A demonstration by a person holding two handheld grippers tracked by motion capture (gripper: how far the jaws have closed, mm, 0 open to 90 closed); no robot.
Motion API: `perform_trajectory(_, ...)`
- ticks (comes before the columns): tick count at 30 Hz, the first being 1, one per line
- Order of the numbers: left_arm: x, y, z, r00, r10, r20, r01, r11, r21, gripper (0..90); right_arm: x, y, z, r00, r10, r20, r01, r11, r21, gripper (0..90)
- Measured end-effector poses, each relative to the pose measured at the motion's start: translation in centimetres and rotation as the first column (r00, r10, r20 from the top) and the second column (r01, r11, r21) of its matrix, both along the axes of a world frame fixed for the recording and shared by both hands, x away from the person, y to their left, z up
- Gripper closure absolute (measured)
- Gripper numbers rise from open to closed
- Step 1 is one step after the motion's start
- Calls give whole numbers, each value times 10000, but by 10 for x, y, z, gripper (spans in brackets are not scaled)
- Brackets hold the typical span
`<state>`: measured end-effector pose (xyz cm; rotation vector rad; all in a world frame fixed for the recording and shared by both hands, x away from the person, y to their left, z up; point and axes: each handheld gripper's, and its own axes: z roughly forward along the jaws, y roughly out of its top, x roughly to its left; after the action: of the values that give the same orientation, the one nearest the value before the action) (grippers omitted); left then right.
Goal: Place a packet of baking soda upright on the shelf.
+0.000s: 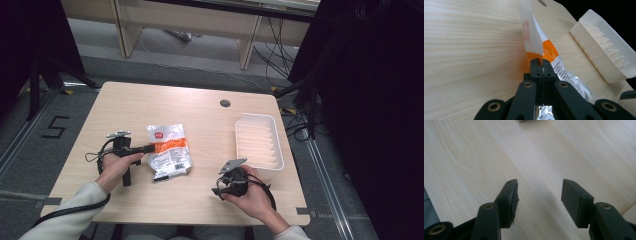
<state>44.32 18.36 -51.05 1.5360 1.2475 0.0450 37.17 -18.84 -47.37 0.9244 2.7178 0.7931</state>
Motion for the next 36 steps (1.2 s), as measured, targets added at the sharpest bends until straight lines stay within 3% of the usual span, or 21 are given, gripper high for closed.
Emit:
perform_trajectory(2, -3, 0, 4, 9990, -340, 282, 333, 9991, 258, 898, -1, 1, 1, 9997, -259, 7, 259, 9993, 268, 477)
perform_trajectory(4, -6, -3, 9, 9981, -294, 535, 287, 9995, 140, 898, 1, -2, 3, 9999, -76, 103, 75, 9999, 94, 477)
perform_trajectory(6, -10, -5, 14, 9966, -340, 747, 332, 9994, 121, 898, 0, -2, 1, 9997, -258, -34, 259, 9994, 233, 477)
perform_trajectory(12, -22, -10, 29, 9867, -859, 1379, 873, 9962, -41, 898, 0, -2, 3, 9995, -227, 201, 223, 9995, 214, 485)
perform_trajectory(18, -46, -20, 45, 9684, -1422, 2050, 1511, 9881, -284, 898, 1, -1, 8, 9981, -312, 525, 294, 9990, 341, 480)
perform_trajectory(19, -46, -20, 45, 9684, -1422, 2050, 1511, 9881, -284, 898, 1, -1, 8, 9981, -312, 525, 294, 9990, 341, 480)
perform_trajectory(20, -54, -21, 49, 9601, -1628, 2273, 1728, 9846, -248, 898, 1, 1, 12, 9986, -143, 517, 133, 9997, 207, 473)
perform_trajectory(22, -59, -24, 52, 9551, -1771, 2376, 1886, 9817, -265, 898, 3, 3, 14, 9968, 140, 785, -152, 9998, 146, 465)
perform_trajectory(23, -59, -24, 52, 9551, -1771, 2376, 1886, 9817, -265, 898, 2, 6, 15, 9957, -58, 921, 42, 9998, 172, 458)
perform_trajectory(25, -65, -27, 55, 9462, -2040, 2512, 2174, 9757, -265, 899, 2, 8, 18, 9956, -33, 936, 23, 9999, 114, 447)
perform_trajectory(26, -69, -29, 57, 9392, -2285, 2562, 2443, 9692, -311, 898, 4, 9, 25, 9911, 209, 1316, -176, 9995, -256, 426)
perform_trajectory(28, -73, -31, 58, 9326, -2506, 2596, 2662, 9636, -263, 898, 5, 12, 30, 9885, 312, 1483, -254, 9989, -403, 424)
perform_trajectory(29, -73, -31, 58, 9326, -2506, 2596, 2662, 9636, -263, 898, 5, 12, 30, 9885, 312, 1483, -254, 9989, -403, 424)
perform_trajectory(30, -76, -32, 59, 9276, -2684, 2598, 2849, 9582, -275, 898, 7, 13, 37, 9798, 983, 1742, -890, 9942, -604, 419)
perform_trajectory(31, -78, -32, 59, 9277, -2709, 2567, 2852, 9583, -195, 898, 8, 13, 39, 9773, 1092, 1814, -984, 9929, -673, 418)
perform_trajectory(32, -79, -32, 59, 9231, -2786, 2651, 2945, 9554, -212, 898, 9, 12, 47, 9806, 1038, 1663, -924, 9929, -750, 415)
perform_trajectory(33, -80, -32, 59, 9209, -2859, 2648, 3001, 9538, -140, 898, 9, 12, 49, 9764, 912, 1956, -787, 9944, -711, 413)
perform_trajectory(36, -83, -32, 59, 9148, -3012, 2691, 3135, 9496, -26, 898, 14, 10, 67, 9695, 935, 2267, -748, 9932, -897, 398)
